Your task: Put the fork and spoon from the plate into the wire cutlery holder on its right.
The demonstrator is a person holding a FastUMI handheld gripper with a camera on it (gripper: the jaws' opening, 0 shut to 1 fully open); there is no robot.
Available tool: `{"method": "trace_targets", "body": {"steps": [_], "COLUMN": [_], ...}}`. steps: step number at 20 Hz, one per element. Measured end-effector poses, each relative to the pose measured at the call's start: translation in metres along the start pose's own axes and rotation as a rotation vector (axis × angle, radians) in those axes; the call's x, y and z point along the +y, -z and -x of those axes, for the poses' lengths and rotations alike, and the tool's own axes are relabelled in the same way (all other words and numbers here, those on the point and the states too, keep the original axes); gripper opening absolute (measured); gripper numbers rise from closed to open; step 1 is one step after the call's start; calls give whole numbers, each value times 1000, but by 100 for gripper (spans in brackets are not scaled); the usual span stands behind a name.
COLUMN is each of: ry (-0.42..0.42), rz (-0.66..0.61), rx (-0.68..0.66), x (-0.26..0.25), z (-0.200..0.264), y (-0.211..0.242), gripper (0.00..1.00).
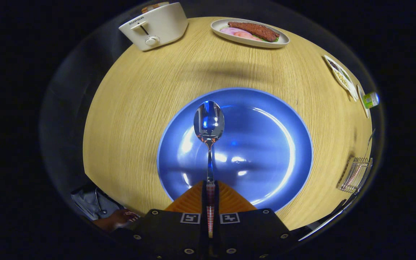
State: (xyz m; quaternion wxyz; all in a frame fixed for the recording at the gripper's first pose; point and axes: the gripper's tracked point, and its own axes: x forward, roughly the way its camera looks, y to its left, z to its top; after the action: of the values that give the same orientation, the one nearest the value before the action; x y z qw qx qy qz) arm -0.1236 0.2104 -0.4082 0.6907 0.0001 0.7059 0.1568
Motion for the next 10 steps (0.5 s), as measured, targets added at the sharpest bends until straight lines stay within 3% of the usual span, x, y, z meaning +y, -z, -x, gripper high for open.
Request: {"method": "trace_targets", "body": {"steps": [5, 10], "ry": [-52, -23], "rz": [-88, -145], "rx": [-69, -137], "x": [-32, -114], "z": [41, 94], "y": [0, 12], "gripper": [5, 5]}}
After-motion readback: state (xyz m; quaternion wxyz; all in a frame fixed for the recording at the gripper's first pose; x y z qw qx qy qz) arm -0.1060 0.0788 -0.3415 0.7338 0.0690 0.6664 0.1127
